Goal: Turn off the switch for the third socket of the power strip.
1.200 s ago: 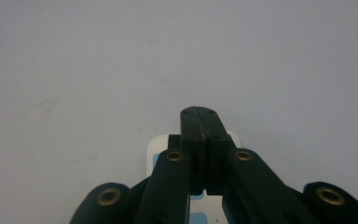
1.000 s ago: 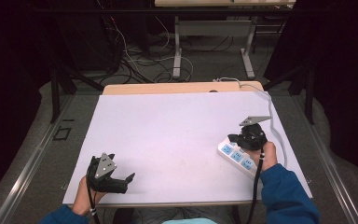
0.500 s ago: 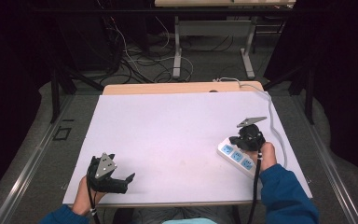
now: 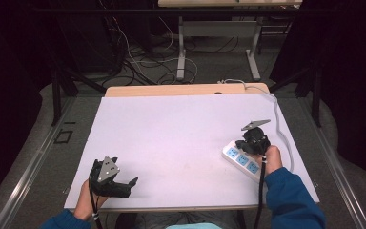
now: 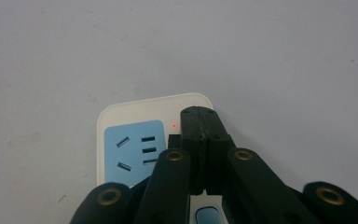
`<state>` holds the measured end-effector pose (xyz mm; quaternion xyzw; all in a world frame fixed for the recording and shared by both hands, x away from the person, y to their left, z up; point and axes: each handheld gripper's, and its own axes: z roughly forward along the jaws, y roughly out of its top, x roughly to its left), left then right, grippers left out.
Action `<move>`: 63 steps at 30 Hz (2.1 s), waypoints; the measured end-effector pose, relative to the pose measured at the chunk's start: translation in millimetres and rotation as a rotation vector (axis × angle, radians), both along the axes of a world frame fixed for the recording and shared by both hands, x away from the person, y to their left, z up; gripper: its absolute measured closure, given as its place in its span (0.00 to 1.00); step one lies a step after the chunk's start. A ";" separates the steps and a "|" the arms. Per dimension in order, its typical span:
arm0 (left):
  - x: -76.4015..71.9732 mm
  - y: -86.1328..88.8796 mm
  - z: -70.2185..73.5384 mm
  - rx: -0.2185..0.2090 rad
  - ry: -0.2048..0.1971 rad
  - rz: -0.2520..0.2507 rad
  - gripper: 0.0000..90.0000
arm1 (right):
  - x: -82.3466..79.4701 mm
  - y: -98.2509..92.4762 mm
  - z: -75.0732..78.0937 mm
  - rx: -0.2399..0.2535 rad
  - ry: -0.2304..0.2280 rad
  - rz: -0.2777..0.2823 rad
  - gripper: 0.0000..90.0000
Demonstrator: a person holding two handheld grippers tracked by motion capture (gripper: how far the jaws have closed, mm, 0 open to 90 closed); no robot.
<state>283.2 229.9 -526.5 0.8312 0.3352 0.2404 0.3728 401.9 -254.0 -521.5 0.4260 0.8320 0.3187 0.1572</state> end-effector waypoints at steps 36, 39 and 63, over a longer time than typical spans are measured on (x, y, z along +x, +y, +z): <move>-0.3 -0.2 0.0 0.003 -0.001 -0.001 0.01 | -1.9 -1.5 -4.0 0.042 0.014 -0.038 1.00; -0.3 -0.3 -0.1 0.003 -0.001 -0.001 0.01 | -1.9 -1.4 -4.0 0.042 0.012 -0.041 1.00; 0.0 -0.1 0.2 0.016 -0.006 -0.005 0.01 | -2.1 -1.8 -4.5 0.050 0.015 -0.049 1.00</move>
